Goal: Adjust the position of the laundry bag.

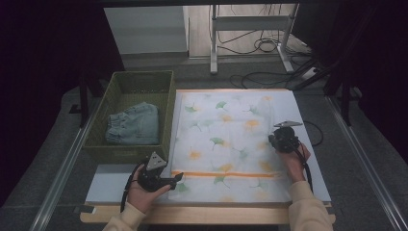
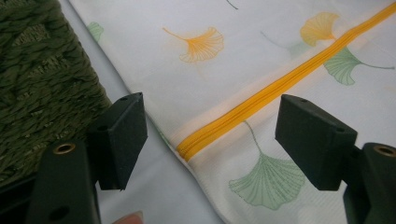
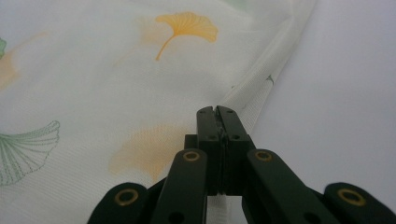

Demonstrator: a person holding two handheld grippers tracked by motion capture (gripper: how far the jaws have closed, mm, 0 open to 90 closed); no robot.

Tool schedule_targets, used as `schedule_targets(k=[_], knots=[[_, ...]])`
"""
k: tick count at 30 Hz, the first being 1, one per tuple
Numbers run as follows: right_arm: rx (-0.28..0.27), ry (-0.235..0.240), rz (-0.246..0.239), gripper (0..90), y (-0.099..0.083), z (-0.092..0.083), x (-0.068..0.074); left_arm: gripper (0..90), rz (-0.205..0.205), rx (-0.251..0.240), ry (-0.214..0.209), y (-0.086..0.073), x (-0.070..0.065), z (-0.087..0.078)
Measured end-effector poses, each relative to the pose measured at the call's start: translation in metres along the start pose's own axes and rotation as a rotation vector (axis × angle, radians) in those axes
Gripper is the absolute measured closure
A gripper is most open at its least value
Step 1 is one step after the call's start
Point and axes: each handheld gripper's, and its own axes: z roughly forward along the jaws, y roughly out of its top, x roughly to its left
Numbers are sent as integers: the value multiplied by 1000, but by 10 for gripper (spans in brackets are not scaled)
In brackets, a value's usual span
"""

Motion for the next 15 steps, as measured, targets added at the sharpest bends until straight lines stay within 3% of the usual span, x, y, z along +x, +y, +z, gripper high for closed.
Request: schedule_targets(k=[7,15], knots=[[-10,6,-3,885,8,6,-1,244,1,6,5,0,1,1],[-7,-4,23,882,2,3,-10,244,2,-2,10,2,-1,1]])
